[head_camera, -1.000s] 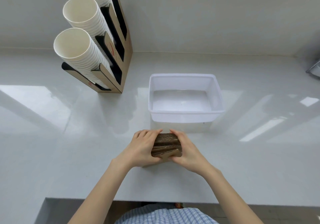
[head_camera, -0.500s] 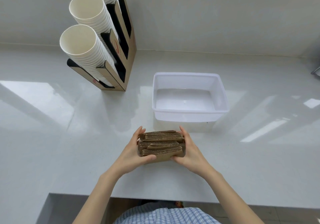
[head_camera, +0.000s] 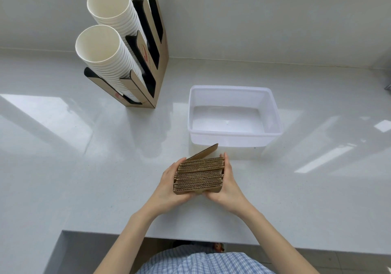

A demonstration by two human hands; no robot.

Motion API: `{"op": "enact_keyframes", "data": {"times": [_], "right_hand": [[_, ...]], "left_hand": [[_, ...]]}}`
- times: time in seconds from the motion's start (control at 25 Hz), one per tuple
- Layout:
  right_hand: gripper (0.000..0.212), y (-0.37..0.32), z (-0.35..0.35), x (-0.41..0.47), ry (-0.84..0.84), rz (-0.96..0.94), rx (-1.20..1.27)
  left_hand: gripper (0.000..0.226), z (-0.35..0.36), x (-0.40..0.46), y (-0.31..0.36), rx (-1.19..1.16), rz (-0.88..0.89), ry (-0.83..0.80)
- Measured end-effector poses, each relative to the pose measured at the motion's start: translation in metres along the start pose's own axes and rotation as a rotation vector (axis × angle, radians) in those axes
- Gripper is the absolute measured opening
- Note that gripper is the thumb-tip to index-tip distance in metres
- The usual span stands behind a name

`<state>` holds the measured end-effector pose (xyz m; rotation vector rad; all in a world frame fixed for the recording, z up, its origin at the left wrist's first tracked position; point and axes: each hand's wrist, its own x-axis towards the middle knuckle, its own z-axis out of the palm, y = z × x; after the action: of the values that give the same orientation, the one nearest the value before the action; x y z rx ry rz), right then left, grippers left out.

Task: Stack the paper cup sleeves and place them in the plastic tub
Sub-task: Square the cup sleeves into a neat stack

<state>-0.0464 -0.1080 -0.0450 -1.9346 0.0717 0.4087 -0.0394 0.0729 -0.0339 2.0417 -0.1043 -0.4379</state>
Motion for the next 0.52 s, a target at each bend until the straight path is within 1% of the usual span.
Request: {"op": "enact_keyframes", "data": {"times": [0.08,0.16,0.32,0.44,0.52], "right_hand": [[0.127,-0.001,0.001,-0.001,0.013,-0.015,-0.020],[0.126,-0.006,-0.002,-0.003,0.008,-0.035,-0.048],[0.116,-0.016,-0.013,-0.001,0.033,-0.147,-0.213],[0.118,-0.014,-0.017,0.003,0.002,-0.122,-0.202],[0.117,-0.009,-0.015,0.002,-0.006,-0.087,-0.172]], "left_hand": [[0.076,0.002,0.002,0.001,0.009,0.016,0.029],[0.071,0.000,0.003,0.000,0.027,0.001,0.019],[0.066,-0.001,0.006,0.003,0.038,0.004,-0.017],[0.067,-0.002,0.007,0.007,0.022,0.006,-0.020],[0.076,0.000,0.007,0.007,-0.005,0.009,0.002]]}}
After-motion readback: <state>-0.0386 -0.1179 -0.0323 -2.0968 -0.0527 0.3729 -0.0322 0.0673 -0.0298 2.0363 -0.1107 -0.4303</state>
